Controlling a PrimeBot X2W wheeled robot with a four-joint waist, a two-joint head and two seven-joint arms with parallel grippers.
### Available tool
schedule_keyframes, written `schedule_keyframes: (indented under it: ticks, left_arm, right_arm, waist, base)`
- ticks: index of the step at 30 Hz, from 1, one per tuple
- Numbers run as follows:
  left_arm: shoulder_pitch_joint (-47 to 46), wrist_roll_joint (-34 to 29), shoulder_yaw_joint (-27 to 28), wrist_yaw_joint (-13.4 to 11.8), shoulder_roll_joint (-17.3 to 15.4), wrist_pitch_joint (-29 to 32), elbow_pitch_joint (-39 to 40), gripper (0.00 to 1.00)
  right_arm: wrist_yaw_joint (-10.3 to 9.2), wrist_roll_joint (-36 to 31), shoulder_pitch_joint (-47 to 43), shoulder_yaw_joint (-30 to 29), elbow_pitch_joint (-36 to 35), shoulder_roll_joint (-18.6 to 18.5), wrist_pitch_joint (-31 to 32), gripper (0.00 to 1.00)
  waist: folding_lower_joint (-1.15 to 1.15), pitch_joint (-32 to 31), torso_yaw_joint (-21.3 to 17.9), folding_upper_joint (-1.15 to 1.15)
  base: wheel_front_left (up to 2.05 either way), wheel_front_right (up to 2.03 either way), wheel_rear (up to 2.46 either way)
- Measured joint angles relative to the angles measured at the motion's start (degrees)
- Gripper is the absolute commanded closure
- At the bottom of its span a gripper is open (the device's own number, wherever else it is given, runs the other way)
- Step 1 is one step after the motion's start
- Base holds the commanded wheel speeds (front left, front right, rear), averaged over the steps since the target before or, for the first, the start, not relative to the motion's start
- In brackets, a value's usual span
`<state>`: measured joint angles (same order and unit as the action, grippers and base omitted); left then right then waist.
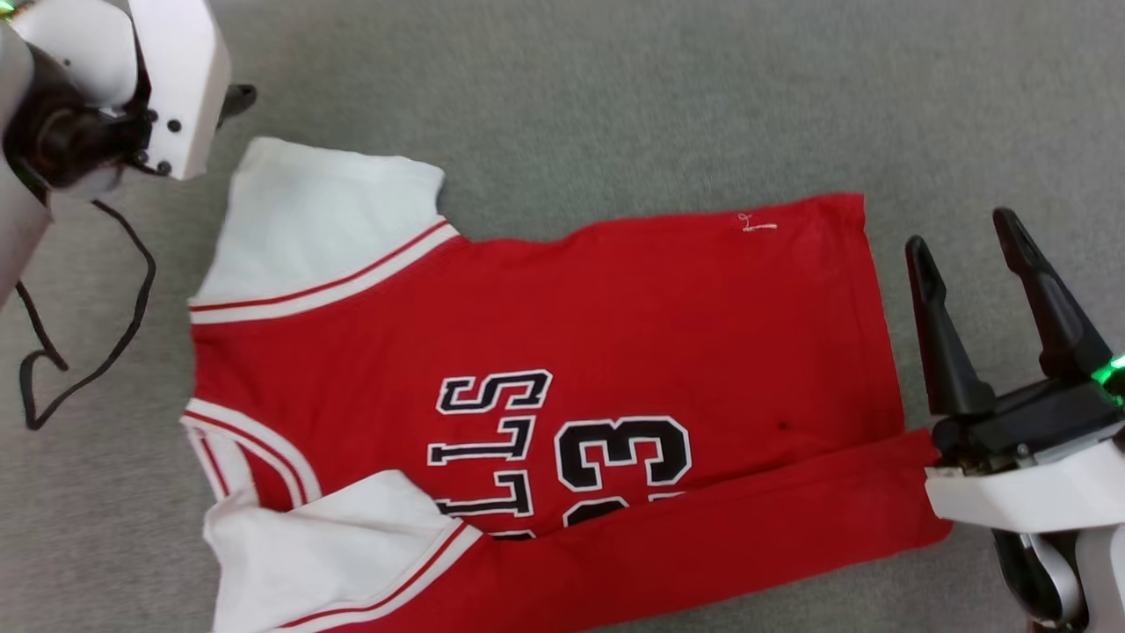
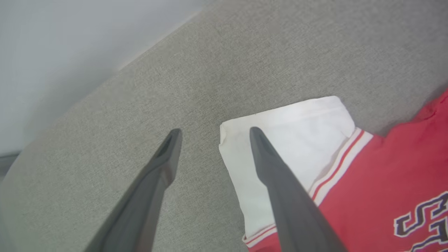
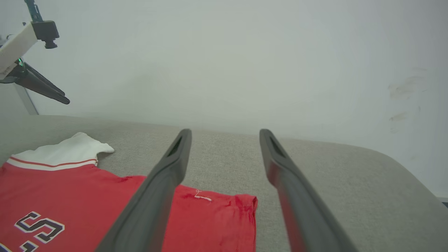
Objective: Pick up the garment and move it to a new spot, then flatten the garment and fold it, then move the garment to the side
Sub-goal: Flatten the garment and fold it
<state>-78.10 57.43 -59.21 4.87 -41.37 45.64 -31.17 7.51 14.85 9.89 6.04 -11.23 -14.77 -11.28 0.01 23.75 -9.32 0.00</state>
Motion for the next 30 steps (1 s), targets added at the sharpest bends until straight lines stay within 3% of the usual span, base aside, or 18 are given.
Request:
schedule_keyframes:
  ticks: [6,14,15,16,24,30]
  left_arm:
    - [-2.58,0.73,-2.61,0.63,-1.04,10.71,-0.10,0.00]
    - [-3.32,-0.34,-5.23,1.20,-2.80,15.60,1.60,0.00]
    - [-3.42,-0.44,-5.39,1.27,-3.08,15.72,1.98,0.44]
    - [-3.44,-0.20,-5.34,1.45,-3.23,15.96,2.19,1.00]
    - [-1.82,0.12,-6.30,1.75,-3.07,13.62,3.23,1.00]
    - [0.54,0.56,-6.19,1.94,-1.89,9.26,3.56,1.00]
  right_arm:
    - [0.00,-0.16,2.73,1.53,0.87,-0.45,-0.98,0.00]
    - [0.00,-0.01,4.34,3.36,3.81,-0.75,-2.29,0.00]
    - [0.00,-0.01,4.43,3.60,4.10,-0.77,-2.32,0.00]
    - [0.00,0.02,4.56,3.72,4.37,-0.82,-2.40,0.00]
    - [0.00,0.68,6.08,3.58,6.06,-1.74,-2.72,0.00]
    - [0.00,0.87,12.29,2.91,5.73,-7.88,0.65,0.00]
  waist:
    - [0.00,5.53,-2.42,0.00]
    - [0.00,9.38,-4.92,0.00]
    - [-0.01,9.59,-5.08,0.00]
    - [-0.01,9.71,-5.19,0.00]
    - [0.00,7.21,-4.69,0.00]
    - [-0.01,2.94,-3.43,0.00]
  base:
    - [0.00,0.00,0.00]
    - [0.00,0.00,0.00]
    - [0.00,0.00,0.00]
    - [0.00,0.00,0.00]
    - [0.00,0.00,0.00]
    - [0.00,0.00,0.00]
